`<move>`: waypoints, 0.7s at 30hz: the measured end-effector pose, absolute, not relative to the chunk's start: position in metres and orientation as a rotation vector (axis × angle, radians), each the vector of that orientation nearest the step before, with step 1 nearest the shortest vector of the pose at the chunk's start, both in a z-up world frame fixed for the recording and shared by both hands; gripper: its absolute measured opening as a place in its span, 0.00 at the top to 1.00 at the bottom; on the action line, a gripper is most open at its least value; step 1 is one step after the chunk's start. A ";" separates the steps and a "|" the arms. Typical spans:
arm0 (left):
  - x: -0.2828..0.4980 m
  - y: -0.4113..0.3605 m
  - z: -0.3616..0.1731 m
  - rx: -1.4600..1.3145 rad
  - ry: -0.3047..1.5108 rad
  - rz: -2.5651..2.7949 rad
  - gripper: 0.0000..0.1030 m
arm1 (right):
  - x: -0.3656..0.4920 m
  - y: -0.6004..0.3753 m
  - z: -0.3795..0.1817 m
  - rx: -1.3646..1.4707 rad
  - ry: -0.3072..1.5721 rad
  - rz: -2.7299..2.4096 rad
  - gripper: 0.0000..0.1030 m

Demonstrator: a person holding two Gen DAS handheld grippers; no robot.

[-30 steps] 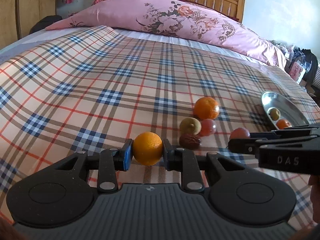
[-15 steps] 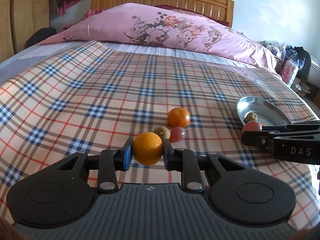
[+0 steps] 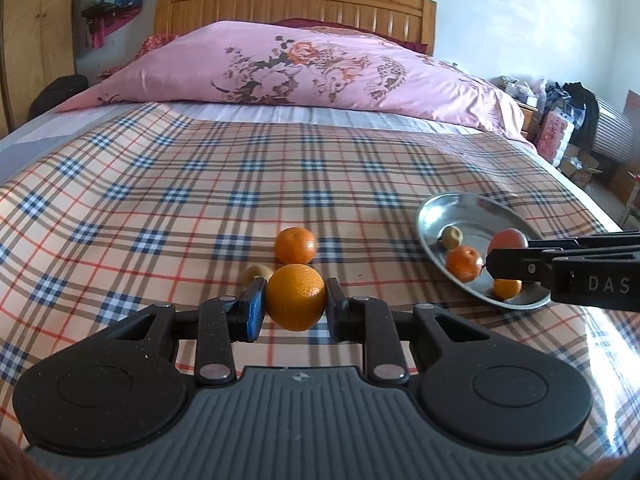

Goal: Organize fruits
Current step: 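Carry the orange and the red plum over the steel plate with both tools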

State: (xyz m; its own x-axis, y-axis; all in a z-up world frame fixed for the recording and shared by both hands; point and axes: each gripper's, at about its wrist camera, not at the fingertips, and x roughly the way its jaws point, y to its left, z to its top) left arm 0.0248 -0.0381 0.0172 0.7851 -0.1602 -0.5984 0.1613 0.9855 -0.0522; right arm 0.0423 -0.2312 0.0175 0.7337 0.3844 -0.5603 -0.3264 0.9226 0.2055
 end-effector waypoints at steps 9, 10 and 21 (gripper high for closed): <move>0.019 -0.059 0.027 0.011 0.642 -0.210 0.75 | 0.038 -0.250 0.023 0.108 0.620 0.358 0.75; 0.019 -0.062 0.028 0.013 0.642 -0.212 0.75 | 0.037 -0.252 0.024 0.110 0.619 0.353 0.75; 0.023 -0.083 0.029 0.024 0.647 -0.249 0.75 | 0.036 -0.275 0.023 0.141 0.623 0.301 0.75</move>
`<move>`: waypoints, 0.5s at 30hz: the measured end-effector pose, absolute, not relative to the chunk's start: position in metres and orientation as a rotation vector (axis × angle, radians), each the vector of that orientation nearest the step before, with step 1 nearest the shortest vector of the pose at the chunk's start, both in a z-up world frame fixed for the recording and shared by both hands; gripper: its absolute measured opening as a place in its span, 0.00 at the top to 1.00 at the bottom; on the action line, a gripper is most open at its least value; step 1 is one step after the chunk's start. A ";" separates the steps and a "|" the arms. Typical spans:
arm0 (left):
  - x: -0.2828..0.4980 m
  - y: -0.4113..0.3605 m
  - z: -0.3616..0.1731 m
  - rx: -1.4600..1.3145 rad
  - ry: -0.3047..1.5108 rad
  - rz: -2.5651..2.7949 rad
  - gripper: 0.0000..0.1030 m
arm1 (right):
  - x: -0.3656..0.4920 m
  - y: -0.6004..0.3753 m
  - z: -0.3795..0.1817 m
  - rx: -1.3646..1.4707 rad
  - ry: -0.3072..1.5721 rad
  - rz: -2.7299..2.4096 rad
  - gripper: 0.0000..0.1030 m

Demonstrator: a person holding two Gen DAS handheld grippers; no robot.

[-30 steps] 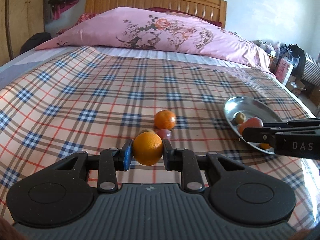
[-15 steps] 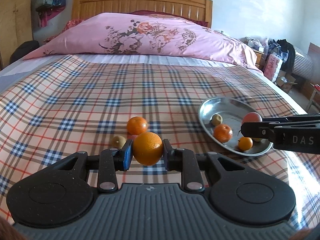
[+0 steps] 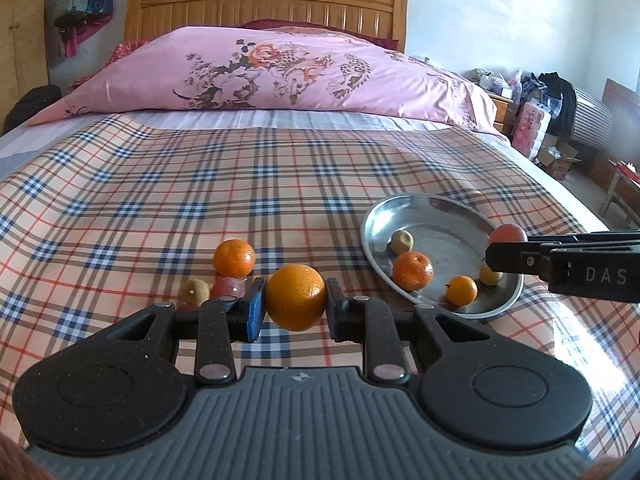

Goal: Organize fruits
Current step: 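Carry the orange and the red plum over the steel plate with both tools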

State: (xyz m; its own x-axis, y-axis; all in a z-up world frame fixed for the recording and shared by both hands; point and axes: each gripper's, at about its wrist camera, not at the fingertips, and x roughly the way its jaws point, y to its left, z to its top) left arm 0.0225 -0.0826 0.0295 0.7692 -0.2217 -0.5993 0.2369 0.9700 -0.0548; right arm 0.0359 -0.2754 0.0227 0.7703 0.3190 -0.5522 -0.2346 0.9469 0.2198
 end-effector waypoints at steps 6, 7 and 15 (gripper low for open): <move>0.028 -0.091 0.028 0.024 0.653 -0.270 0.75 | 0.035 -0.286 0.023 0.150 0.625 0.275 0.75; 0.028 -0.093 0.028 0.027 0.654 -0.273 0.75 | 0.036 -0.288 0.022 0.151 0.625 0.271 0.75; 0.034 -0.112 0.029 0.038 0.658 -0.309 0.75 | 0.039 -0.303 0.023 0.162 0.626 0.246 0.75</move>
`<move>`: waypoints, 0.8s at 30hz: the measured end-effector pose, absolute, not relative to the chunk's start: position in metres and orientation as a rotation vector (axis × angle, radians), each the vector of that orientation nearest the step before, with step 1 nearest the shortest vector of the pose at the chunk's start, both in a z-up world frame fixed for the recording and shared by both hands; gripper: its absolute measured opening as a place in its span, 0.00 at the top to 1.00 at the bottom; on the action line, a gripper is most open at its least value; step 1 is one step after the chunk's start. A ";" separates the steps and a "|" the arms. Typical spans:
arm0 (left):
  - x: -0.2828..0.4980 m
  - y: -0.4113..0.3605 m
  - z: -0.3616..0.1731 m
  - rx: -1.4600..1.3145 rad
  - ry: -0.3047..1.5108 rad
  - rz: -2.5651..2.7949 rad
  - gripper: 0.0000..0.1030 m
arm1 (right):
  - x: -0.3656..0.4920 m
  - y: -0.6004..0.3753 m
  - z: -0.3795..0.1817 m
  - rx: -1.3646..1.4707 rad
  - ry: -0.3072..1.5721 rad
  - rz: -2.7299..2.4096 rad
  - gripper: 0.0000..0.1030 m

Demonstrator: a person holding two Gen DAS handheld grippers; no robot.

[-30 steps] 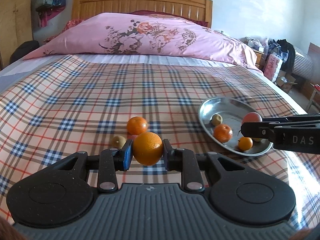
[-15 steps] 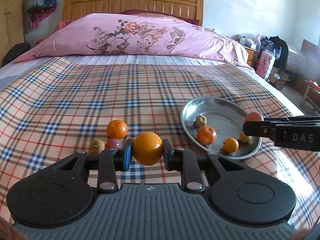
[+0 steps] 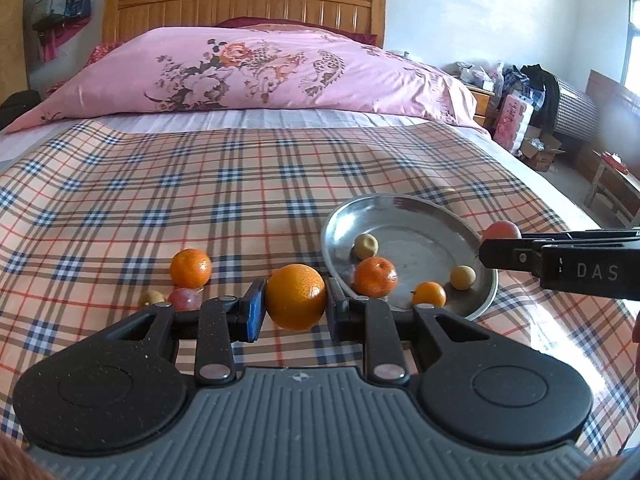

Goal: Organize fruits
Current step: 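Carry the orange and the red plum over the steel plate with both tools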

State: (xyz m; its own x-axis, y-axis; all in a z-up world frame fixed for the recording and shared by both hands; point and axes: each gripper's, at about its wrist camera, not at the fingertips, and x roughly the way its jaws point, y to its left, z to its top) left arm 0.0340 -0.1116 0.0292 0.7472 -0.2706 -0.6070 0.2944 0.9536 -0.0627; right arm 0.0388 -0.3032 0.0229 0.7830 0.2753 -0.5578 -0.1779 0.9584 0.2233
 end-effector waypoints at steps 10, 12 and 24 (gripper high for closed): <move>0.043 -0.138 0.028 0.054 0.667 -0.350 0.75 | 0.044 -0.321 0.022 0.175 0.627 0.219 0.75; 0.045 -0.142 0.028 0.055 0.669 -0.355 0.75 | 0.045 -0.325 0.022 0.178 0.627 0.214 0.75; 0.058 -0.163 0.022 0.075 0.683 -0.382 0.75 | 0.055 -0.338 0.020 0.190 0.629 0.205 0.75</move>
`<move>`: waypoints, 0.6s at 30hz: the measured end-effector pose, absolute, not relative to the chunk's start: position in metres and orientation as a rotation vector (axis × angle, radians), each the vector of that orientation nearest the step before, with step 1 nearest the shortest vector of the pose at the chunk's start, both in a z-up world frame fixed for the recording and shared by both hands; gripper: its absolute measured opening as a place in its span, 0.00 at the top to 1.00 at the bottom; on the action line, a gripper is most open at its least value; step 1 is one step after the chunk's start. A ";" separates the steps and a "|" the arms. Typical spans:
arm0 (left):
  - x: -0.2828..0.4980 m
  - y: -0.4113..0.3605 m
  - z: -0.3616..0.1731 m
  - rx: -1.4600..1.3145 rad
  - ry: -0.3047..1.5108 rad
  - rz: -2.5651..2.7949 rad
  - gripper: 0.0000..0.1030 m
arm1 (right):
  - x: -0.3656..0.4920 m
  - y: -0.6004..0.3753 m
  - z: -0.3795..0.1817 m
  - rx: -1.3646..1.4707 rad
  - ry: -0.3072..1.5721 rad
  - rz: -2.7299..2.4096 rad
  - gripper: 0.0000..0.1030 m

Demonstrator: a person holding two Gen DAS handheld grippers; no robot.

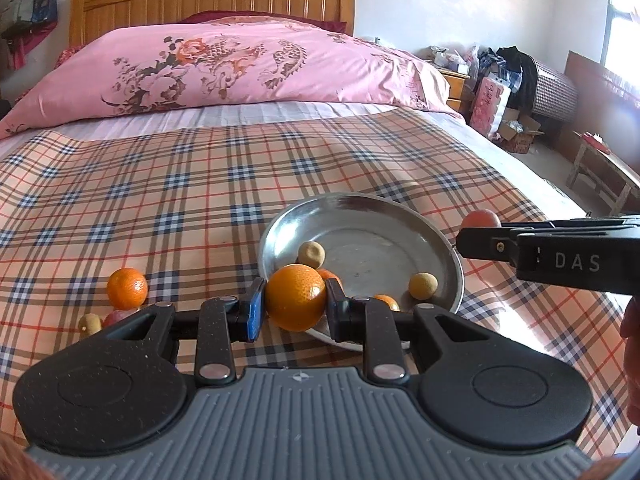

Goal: Organize fruits
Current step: 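Carry the orange and the red plum over the steel plate with both tools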

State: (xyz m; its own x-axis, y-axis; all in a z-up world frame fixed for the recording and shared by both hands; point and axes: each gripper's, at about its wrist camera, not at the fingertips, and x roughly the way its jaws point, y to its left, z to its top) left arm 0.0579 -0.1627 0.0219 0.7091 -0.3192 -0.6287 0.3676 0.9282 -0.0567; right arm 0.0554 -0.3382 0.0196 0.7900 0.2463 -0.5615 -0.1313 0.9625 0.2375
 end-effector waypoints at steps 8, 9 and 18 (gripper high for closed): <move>0.066 -0.172 0.019 0.083 0.687 -0.392 0.75 | 0.063 -0.341 0.017 0.197 0.633 0.206 0.75; 0.067 -0.173 0.019 0.084 0.688 -0.393 0.75 | 0.065 -0.342 0.016 0.198 0.635 0.207 0.75; 0.079 -0.180 0.013 0.077 0.703 -0.401 0.74 | 0.075 -0.343 0.007 0.206 0.653 0.204 0.75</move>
